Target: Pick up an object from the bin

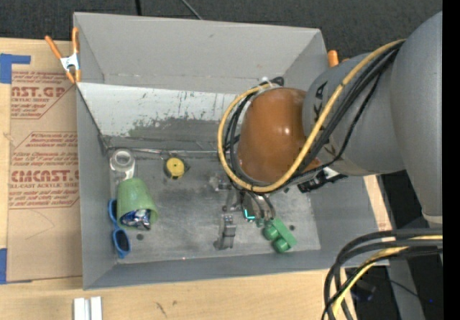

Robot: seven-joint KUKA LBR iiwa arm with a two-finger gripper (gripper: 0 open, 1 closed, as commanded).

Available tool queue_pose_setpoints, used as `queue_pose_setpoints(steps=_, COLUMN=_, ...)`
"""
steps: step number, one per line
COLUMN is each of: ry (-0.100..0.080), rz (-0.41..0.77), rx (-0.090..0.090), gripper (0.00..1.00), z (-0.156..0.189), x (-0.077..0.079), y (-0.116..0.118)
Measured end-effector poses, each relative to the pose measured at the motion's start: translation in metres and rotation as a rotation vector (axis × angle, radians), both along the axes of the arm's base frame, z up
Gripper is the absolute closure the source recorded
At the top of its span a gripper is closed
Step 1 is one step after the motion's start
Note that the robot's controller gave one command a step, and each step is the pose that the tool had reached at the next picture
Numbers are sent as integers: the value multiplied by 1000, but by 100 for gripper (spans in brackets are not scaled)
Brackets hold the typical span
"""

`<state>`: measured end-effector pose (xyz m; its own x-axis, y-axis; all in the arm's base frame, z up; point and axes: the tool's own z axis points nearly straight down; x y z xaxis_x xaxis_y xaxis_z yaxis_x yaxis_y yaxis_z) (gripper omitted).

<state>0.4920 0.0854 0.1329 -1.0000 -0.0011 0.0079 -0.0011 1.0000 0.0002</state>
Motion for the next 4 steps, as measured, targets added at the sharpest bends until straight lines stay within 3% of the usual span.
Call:
queue_pose_setpoints(steps=1, ry=-13, rz=-107, rx=4, gripper=0, z=32, x=34, y=75)
queue_pose_setpoints(steps=2, ry=-7, rz=134, rx=1, gripper=0, z=-58, x=50, y=158)
queue_pose_setpoints(steps=3, ry=-9, rz=132, rx=2, gripper=100, z=-57, x=51, y=158)
queue_pose_setpoints(steps=4, ry=-19, rz=165, rx=4, gripper=100, z=89, x=63, y=148)
